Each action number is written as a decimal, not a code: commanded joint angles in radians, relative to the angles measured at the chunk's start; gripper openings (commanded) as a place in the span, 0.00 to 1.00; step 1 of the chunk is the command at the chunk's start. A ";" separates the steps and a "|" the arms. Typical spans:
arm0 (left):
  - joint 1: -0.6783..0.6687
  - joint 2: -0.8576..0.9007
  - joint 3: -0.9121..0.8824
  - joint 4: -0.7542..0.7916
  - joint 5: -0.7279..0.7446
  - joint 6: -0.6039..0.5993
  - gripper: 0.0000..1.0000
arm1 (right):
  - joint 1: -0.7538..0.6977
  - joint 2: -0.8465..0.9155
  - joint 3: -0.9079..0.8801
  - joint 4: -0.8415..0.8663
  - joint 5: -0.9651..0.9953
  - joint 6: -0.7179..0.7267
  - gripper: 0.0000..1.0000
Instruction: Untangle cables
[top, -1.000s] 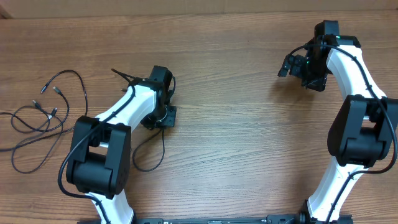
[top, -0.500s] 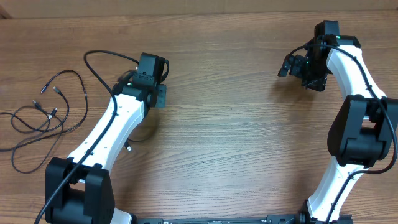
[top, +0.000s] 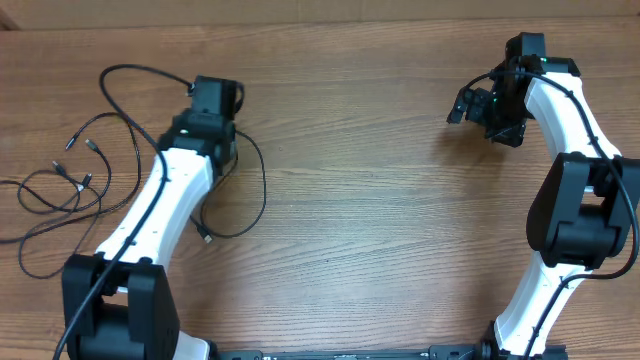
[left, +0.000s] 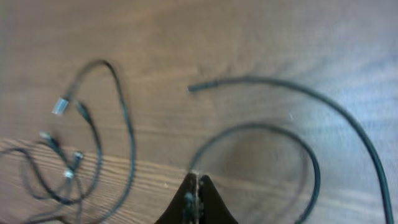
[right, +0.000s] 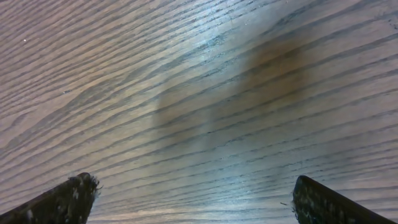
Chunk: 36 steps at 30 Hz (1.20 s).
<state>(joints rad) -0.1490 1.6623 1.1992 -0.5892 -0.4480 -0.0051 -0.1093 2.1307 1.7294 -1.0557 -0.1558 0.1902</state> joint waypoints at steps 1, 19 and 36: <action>0.022 -0.007 0.002 -0.056 0.240 0.020 0.25 | 0.002 -0.032 0.008 0.004 0.006 -0.002 1.00; 0.125 0.000 -0.095 -0.299 0.251 -0.417 1.00 | 0.002 -0.032 0.008 0.004 0.006 -0.002 1.00; 0.286 0.000 -0.365 0.118 0.258 -0.410 0.25 | 0.002 -0.032 0.008 0.004 0.006 -0.002 1.00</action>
<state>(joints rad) 0.1272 1.6627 0.8608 -0.4877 -0.1894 -0.4267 -0.1093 2.1307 1.7294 -1.0565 -0.1558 0.1902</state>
